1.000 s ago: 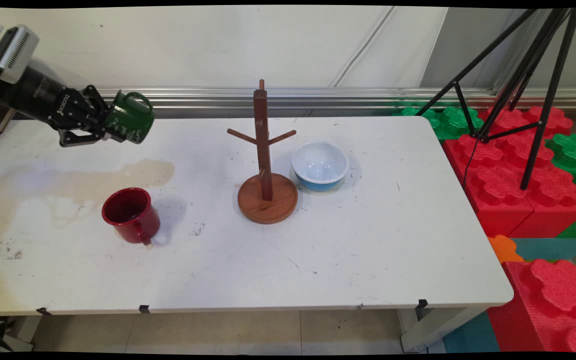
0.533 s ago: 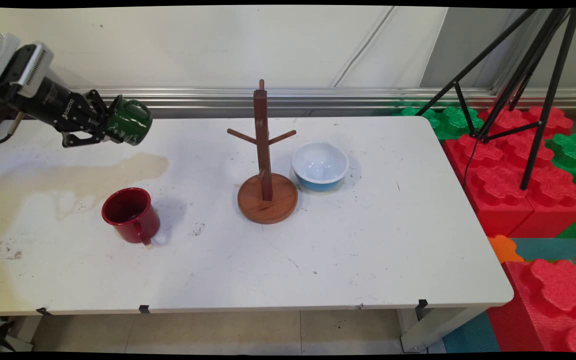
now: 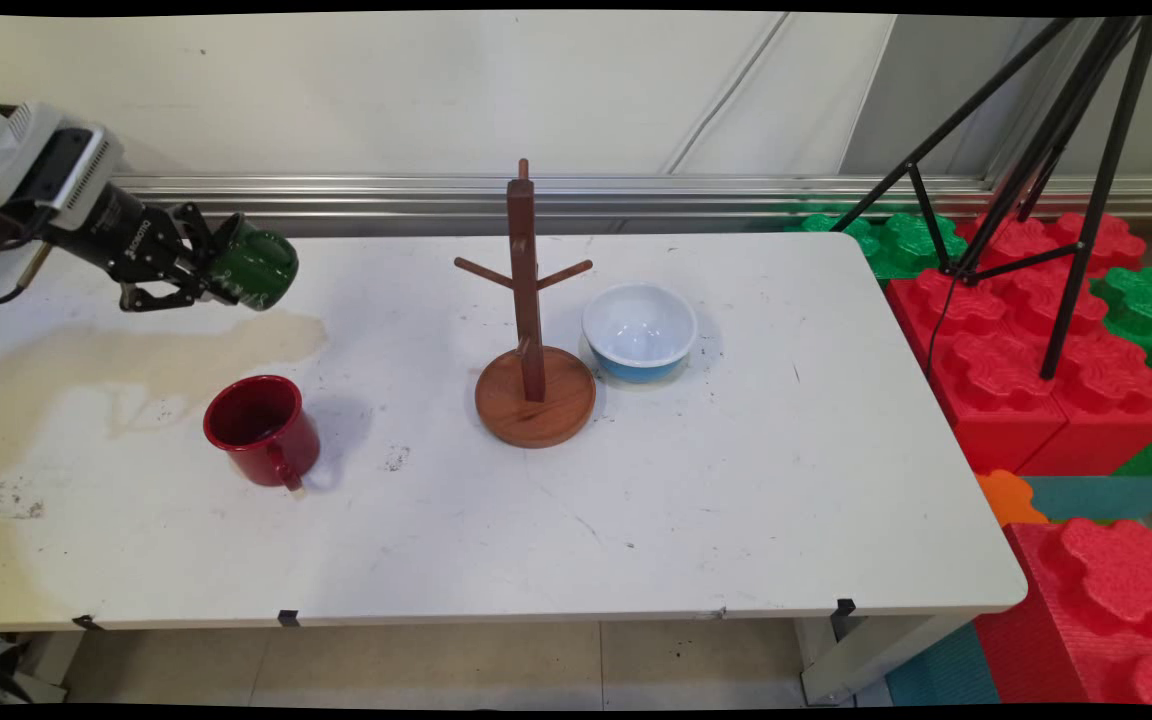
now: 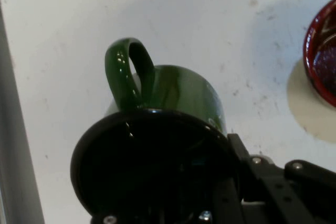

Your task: Place the picked object on the table

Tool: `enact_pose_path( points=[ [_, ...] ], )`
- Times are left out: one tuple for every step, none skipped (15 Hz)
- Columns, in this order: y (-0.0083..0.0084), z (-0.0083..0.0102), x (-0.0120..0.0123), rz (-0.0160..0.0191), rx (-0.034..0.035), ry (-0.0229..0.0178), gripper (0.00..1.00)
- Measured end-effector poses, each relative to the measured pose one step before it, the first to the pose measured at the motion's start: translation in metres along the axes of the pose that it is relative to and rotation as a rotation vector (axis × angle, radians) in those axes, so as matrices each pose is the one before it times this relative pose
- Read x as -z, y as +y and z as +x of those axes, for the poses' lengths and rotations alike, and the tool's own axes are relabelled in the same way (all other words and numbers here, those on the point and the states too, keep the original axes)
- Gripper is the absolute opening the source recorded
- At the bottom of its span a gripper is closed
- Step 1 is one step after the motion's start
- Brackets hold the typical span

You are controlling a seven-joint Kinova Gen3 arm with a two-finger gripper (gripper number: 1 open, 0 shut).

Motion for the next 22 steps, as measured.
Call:
enact_pose_path(
  points=[
    [0.0008, -0.00075, -0.00155, -0.00607, -0.00938, -0.0082, 0.0],
    [0.00052, -0.00055, -0.00102, -0.00364, -0.00712, -0.00565, 0.0],
    [0.00068, -0.00084, -0.00137, -0.00429, -0.01051, -0.00864, 0.0],
    [0.00036, -0.00048, -0.00099, -0.00294, -0.00661, -0.00513, 0.0],
    [0.00042, -0.00064, -0.00158, -0.00407, -0.00959, -0.00749, 0.0],
    [0.00012, -0.00036, -0.00109, -0.00255, -0.00646, -0.0046, 0.0],
    [-0.00033, -0.00049, -0.00198, -0.00321, -0.00842, -0.0058, 0.0],
    [-0.00004, -0.00041, -0.00122, -0.00216, -0.00478, -0.00375, 0.0],
    [-0.00006, -0.00072, -0.00193, -0.00383, -0.005, -0.0043, 0.0],
    [-0.00005, -0.00054, -0.00131, -0.00263, -0.00322, -0.00291, 0.0],
    [-0.0002, -0.0007, -0.00169, -0.00289, -0.00244, -0.00318, 0.0],
    [-0.00018, -0.00068, -0.00164, -0.00302, -0.00231, -0.00304, 0.0],
    [-0.00024, -0.00056, -0.00206, -0.00348, -0.00279, -0.00258, 0.0],
    [-0.00015, -0.00062, -0.00226, -0.00366, -0.00316, -0.00289, 0.0],
    [-0.00021, -0.00044, -0.00232, -0.00353, -0.00263, -0.00222, 0.0],
    [-0.00016, -0.00026, -0.00198, -0.00321, 0.00019, -0.00037, 0.0],
    [-0.00015, -0.00017, -0.00126, -0.00189, 0.00109, -0.00025, 0.0],
    [-0.00002, -0.00002, -0.0019, -0.00397, 0.00768, 0.00314, 0.0],
    [0.00002, 0.00012, -0.00127, -0.00268, 0.00607, 0.00309, 0.0],
    [0.00039, 0.00045, -0.0016, -0.00469, 0.01172, 0.00582, 0.0],
    [0.00056, 0.00067, -0.00191, -0.00564, 0.0146, 0.00672, 0.0],
    [0.00124, 0.00077, -0.00197, -0.00667, 0.01632, 0.00602, 0.0]
  ],
)
